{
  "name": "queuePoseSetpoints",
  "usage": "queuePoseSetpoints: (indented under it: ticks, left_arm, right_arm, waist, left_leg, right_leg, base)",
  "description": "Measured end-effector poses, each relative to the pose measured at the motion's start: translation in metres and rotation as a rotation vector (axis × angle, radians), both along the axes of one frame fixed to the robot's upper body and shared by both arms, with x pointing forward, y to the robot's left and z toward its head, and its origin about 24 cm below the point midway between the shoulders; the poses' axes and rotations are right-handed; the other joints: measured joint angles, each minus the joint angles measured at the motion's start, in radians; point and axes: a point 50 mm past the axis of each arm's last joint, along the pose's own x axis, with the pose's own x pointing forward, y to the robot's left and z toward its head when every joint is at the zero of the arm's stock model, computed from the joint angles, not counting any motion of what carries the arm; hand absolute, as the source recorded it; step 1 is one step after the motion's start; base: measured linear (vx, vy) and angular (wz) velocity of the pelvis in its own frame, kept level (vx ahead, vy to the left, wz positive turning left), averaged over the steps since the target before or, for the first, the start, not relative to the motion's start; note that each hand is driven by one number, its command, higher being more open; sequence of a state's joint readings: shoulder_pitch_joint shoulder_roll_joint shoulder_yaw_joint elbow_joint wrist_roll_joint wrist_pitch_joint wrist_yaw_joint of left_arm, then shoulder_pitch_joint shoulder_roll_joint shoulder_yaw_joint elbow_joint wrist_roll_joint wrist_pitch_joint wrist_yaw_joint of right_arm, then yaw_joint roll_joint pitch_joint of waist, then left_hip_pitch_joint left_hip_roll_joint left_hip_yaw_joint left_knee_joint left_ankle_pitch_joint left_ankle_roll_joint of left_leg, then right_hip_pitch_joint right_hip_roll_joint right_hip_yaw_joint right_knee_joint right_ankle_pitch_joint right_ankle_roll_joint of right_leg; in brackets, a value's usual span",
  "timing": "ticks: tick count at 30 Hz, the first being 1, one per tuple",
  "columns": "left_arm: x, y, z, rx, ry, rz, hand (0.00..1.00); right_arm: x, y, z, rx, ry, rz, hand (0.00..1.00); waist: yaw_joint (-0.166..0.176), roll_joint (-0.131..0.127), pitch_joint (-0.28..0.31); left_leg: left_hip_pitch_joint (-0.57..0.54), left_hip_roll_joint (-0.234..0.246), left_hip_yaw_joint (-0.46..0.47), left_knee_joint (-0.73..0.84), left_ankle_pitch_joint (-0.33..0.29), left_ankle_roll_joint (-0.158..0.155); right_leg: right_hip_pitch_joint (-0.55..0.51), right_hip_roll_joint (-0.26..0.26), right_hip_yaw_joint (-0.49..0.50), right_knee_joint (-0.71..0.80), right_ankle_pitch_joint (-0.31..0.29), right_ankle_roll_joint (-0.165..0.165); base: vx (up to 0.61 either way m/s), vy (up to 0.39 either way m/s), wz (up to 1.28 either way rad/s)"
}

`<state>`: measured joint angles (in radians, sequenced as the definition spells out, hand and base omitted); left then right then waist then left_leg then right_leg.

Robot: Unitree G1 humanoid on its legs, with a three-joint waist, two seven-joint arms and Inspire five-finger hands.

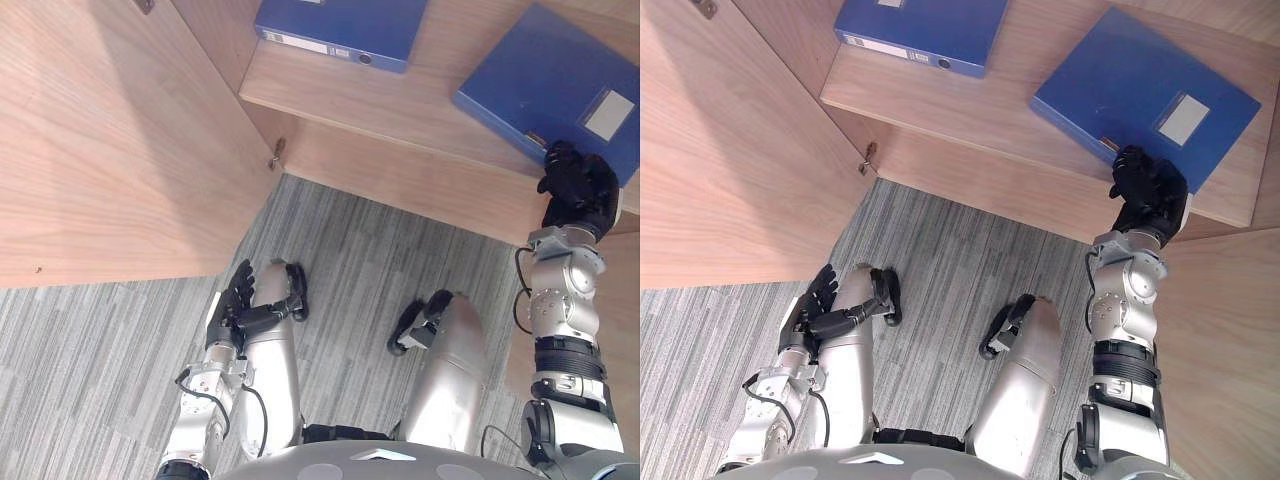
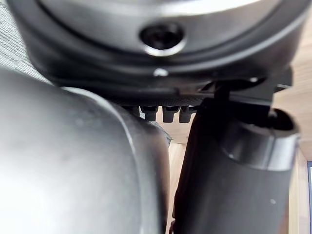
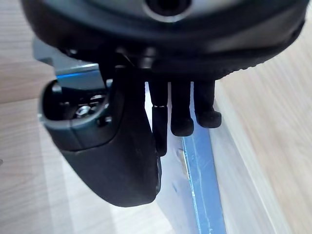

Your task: Walk over to the cabinet, pick up the folder, carry it to the office cabinet, place the folder inside the office cabinet, then close the office cabinet door

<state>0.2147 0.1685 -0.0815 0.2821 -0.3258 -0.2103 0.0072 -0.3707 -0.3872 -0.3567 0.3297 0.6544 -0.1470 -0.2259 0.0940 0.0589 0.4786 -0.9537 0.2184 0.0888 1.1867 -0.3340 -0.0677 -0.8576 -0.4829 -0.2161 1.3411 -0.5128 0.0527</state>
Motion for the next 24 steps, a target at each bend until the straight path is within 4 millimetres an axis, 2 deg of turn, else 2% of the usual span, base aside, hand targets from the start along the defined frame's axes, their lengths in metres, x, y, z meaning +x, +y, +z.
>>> queuePoseSetpoints:
  ticks: [6, 8, 14, 24]
  left_arm:
    - [0.0, -0.002, -0.001, -0.005, 0.003, -0.01, 1.0]
    - [0.0, -0.005, -0.002, -0.011, 0.01, -0.023, 1.0]
    - [-0.001, -0.008, -0.003, -0.031, 0.021, -0.027, 1.0]
    - [-0.002, -0.011, -0.004, -0.037, 0.029, -0.041, 1.0]
  right_arm:
    - [0.002, -0.011, 0.004, 0.049, -0.023, -0.039, 0.0]
    - [0.001, -0.021, 0.008, 0.035, -0.02, -0.059, 0.0]
    - [0.01, -0.034, 0.023, 0.049, -0.03, -0.087, 0.0]
    - [0.017, -0.043, 0.034, 0.068, -0.039, -0.11, 0.0]
  waist:
    - [0.007, 0.002, -0.001]
    - [0.013, 0.012, -0.007]
    - [0.014, 0.019, -0.011]
    - [0.018, 0.036, -0.021]
  left_leg:
    - [-0.001, -0.016, -0.002, -0.046, 0.032, -0.003]
    - [-0.003, -0.019, -0.002, -0.066, 0.045, -0.002]
    - [0.002, -0.035, -0.005, -0.107, 0.076, -0.005]
    - [0.014, -0.036, -0.001, -0.17, 0.114, -0.004]
  right_leg:
    - [0.0, -0.014, -0.018, -0.008, -0.003, -0.003]
    - [0.002, -0.021, -0.031, -0.014, -0.004, -0.004]
    - [0.004, -0.035, -0.044, -0.018, -0.006, -0.008]
    - [0.013, -0.04, -0.067, -0.036, -0.005, -0.01]
  base:
    - [0.0, -0.042, 0.13]
    - [-0.01, -0.045, 0.17]
    - [-0.01, -0.039, 0.11]
    - [-0.01, -0.033, 0.07]
